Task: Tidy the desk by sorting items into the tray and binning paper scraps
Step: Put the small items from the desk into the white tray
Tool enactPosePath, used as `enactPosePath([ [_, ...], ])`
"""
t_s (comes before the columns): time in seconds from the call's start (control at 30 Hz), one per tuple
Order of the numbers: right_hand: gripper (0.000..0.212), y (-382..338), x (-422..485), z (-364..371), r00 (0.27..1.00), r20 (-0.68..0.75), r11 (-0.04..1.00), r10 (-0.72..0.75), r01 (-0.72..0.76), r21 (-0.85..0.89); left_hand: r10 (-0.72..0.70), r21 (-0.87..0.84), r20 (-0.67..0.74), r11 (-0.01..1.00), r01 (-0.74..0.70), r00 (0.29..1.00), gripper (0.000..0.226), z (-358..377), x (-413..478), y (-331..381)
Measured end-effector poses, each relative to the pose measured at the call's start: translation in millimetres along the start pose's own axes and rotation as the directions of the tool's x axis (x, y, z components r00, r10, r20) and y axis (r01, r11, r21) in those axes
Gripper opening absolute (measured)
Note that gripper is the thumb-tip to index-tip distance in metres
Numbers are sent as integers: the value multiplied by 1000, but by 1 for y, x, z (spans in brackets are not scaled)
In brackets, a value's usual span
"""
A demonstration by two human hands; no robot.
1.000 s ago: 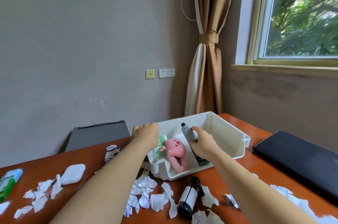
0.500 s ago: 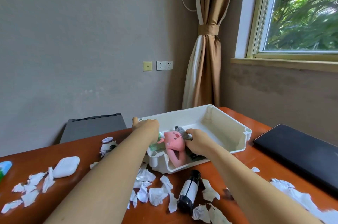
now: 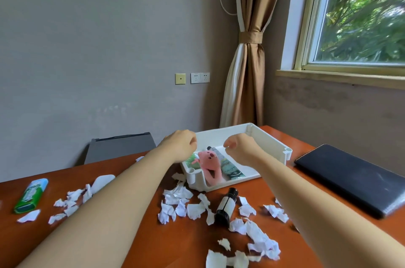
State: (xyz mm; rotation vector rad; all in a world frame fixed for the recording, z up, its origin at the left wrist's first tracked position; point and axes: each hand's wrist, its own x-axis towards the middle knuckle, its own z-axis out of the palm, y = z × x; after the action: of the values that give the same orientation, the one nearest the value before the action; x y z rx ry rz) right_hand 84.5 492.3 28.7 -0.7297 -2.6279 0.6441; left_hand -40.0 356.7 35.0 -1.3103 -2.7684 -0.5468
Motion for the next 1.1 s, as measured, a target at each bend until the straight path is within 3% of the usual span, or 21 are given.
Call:
enactPosePath([
  [0.27, 28, -31, -59, -44, 988, 58, 988, -142, 145, -47, 55, -157, -135, 985, -76, 989, 22, -32, -82, 18],
  [0.5, 29, -36, -110, -37, 974, 141, 977, -176, 191, -97, 47, -223, -123, 972, -73, 991, 17, -18, -154, 13],
  [0.7, 36, -26, -134, -10, 970, 209, 984, -125, 148, -95, -21, -166, -44, 986, 13, 999, 23, 13, -194, -10],
  [0.9, 54, -10, -130, 10, 968, 248, 982, -43, 87, -169, -166, -70, -27, 984, 164, 986, 46, 38, -208, -36],
  [1.1, 62, -4, -111, 17, 955, 292, 951, -57, 141, -277, -183, -60, -142, 983, 176, 973, 41, 48, -200, -52],
])
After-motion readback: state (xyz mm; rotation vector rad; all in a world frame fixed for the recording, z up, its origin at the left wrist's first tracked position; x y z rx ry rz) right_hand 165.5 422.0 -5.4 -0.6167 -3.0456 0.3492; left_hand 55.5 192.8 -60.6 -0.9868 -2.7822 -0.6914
